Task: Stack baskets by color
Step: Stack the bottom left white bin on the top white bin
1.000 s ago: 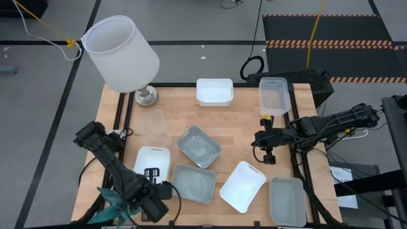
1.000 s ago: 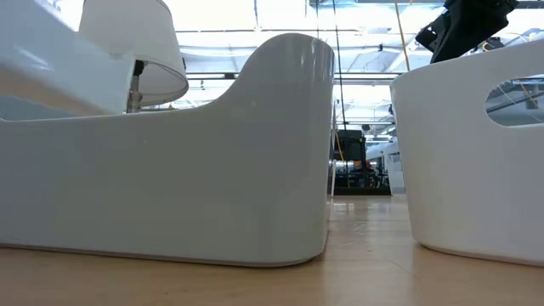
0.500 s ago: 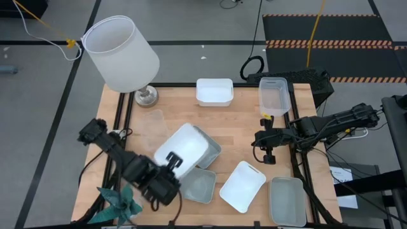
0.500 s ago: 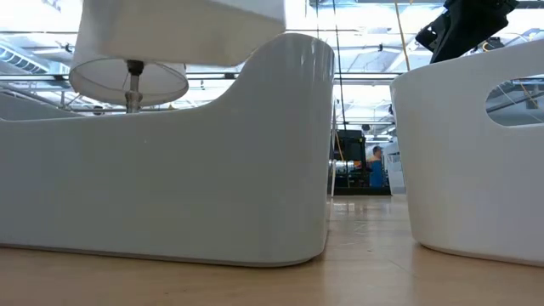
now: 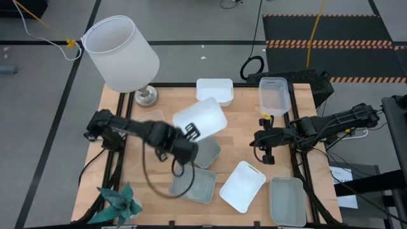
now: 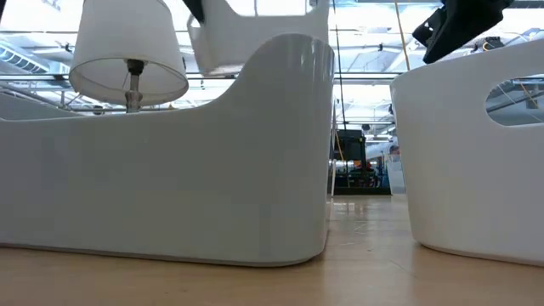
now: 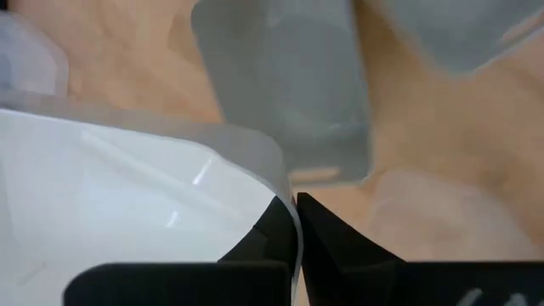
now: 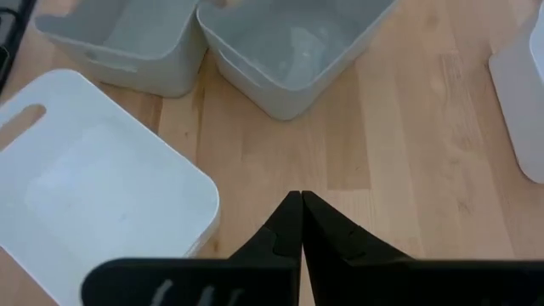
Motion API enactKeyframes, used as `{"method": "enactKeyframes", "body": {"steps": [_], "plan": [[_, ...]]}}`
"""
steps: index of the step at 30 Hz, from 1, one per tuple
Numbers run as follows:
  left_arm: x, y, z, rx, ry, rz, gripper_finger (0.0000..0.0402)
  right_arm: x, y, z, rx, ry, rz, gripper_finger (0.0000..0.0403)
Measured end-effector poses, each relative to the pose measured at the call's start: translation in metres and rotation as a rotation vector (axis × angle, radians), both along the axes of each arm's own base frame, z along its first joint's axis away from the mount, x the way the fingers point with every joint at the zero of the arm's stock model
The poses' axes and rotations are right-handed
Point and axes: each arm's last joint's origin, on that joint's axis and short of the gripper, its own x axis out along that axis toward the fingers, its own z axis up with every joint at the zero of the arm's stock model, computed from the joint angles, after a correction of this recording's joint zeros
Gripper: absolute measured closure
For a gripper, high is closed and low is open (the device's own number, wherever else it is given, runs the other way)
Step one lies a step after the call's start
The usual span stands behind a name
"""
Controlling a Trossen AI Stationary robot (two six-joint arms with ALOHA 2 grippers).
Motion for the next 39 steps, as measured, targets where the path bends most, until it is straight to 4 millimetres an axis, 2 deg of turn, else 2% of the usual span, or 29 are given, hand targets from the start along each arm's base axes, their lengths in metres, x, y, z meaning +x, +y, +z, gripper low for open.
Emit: {"method": "enactKeyframes", "body": {"steps": [3, 7, 11, 16, 23, 31, 35, 39], "plan": [[0.006, 0.023, 0.0, 0.029, 0.02, -0.033, 0.0393, 0.003, 0.001, 0.002, 0.006, -0.037, 0.001, 0.0403], [0.012, 0.045, 0.001, 0.019, 0.012, -0.025, 0.0398, 0.014, 0.002, 0.012, -0.056, -0.191, 0.001, 0.0403], [0.02, 0.056, -0.007, -0.003, -0.008, -0.066, 0.0393, 0.032, 0.008, 0.015, -0.199, -0.291, 0.036, 0.0403], [0.03, 0.064, -0.016, 0.001, -0.051, -0.111, 0.0397, 0.058, 0.018, 0.006, -0.394, -0.321, 0.055, 0.0389], [0.039, 0.065, -0.031, 0.015, -0.102, -0.128, 0.0392, 0.095, 0.027, 0.003, -0.565, -0.284, 0.004, 0.032], [0.04, 0.059, -0.055, 0.058, -0.069, -0.118, 0.0389, 0.112, 0.03, -0.016, -0.742, -0.181, -0.033, 0.024], [0.041, 0.052, -0.062, 0.089, -0.075, -0.14, 0.0394, 0.116, 0.028, -0.022, -0.762, -0.15, -0.031, 0.0224], [0.042, 0.047, -0.062, 0.098, -0.086, -0.152, 0.0395, 0.119, 0.026, -0.028, -0.783, -0.12, -0.016, 0.0233]]}}
